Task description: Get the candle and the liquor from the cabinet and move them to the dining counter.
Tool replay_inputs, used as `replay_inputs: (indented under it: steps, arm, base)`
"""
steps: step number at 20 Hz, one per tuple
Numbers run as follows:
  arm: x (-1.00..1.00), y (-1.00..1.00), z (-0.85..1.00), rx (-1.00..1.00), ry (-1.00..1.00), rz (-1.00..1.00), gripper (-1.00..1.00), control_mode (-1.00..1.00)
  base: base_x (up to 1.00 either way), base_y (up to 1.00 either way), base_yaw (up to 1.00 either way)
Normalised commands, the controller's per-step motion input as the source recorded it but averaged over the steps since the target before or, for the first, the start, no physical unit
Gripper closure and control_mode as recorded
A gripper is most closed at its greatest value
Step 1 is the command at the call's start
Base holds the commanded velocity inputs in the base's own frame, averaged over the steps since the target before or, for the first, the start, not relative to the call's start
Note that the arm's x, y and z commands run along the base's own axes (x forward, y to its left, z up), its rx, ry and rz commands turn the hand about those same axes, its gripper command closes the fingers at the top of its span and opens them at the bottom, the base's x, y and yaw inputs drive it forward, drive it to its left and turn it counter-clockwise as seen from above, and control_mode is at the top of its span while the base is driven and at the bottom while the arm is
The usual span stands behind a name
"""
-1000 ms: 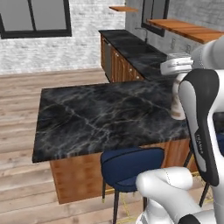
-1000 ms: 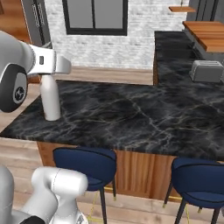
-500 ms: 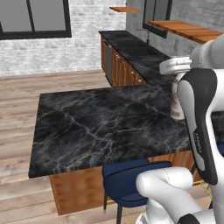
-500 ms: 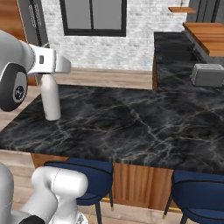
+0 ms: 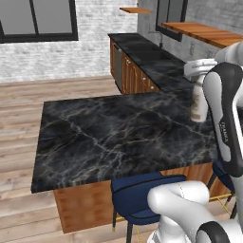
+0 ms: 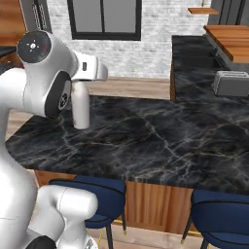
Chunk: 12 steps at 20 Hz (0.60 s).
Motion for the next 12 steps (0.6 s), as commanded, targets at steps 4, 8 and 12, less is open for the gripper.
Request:
replay_inputs:
  steps: [4,8,12]
  arm:
    - [0.67,-0.78,-0.36,0.02,0.00,0.10,1.00,-1.00]
    - [0.45,-0.67,-0.39,0.00,0.00,0.08,1.00,-1.00]
    - [0.39,-0.62,-0.37,0.00,0.00,0.06,1.00,-1.00]
  base:
    - [0.00,0.00,0.00]
    - [0.00,0.00,0.00]
    - [0.00,0.00,0.00]
